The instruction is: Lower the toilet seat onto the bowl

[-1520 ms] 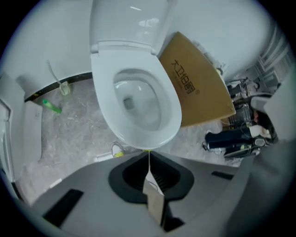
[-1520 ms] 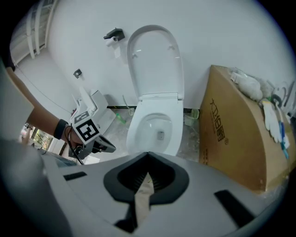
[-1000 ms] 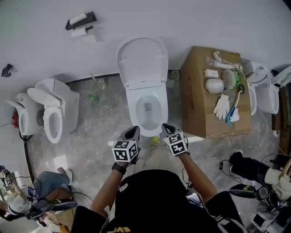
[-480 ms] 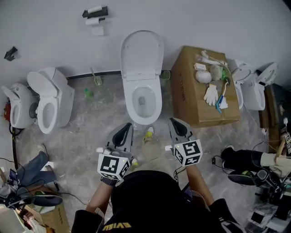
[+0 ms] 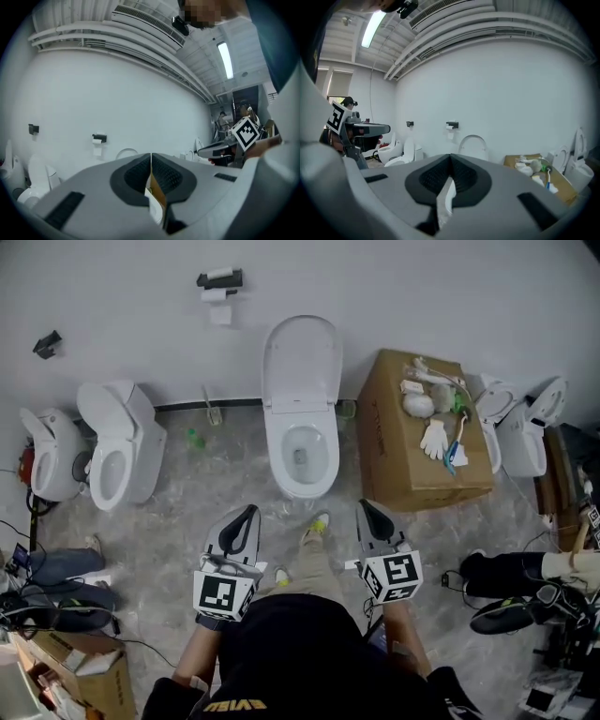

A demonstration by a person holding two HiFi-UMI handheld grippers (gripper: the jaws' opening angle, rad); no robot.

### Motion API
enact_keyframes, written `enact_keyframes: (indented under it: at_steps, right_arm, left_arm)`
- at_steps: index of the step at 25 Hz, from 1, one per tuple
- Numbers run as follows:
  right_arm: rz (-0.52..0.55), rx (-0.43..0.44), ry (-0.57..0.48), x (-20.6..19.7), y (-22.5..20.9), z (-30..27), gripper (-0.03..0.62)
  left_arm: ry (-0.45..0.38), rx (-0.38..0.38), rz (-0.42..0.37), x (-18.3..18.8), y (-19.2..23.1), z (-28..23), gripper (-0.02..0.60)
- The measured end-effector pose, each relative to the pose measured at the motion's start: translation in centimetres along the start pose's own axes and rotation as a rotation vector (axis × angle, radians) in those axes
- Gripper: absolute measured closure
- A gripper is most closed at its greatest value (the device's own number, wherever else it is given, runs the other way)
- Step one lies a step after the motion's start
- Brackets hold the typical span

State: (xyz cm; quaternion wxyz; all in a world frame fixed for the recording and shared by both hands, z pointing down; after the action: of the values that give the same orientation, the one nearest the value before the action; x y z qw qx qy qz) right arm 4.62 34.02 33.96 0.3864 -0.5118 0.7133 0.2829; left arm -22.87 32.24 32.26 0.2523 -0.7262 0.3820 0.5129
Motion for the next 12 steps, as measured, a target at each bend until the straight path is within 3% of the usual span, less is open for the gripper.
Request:
enact_keyframes:
  at_steps: [6,12]
  right_arm:
    - [0.003,-0.038,-0.023,-0.3,2.0,2.8,0.6]
    - [0.018,-0.077,0.023,-0.5,2.6,4.8,0.6]
  left_arm:
    - [-0.017,-0.044,0.058,-1.3,0.5,1.3,0.563]
    - [-0.028,-0.11,0.017,-0.4,-1.5,1.5,0.563]
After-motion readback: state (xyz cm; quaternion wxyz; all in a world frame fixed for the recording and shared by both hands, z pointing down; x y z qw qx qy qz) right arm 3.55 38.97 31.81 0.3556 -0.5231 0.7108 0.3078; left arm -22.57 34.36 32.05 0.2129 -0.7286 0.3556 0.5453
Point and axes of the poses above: the fingertips, and each gripper's own axes: z backward along the fingers, y to its left, x out of its top, the point moved 8 cm from there along z, backward along the fingers, and after that the axes turned 15 degrees about y, right-handed, at the moved point
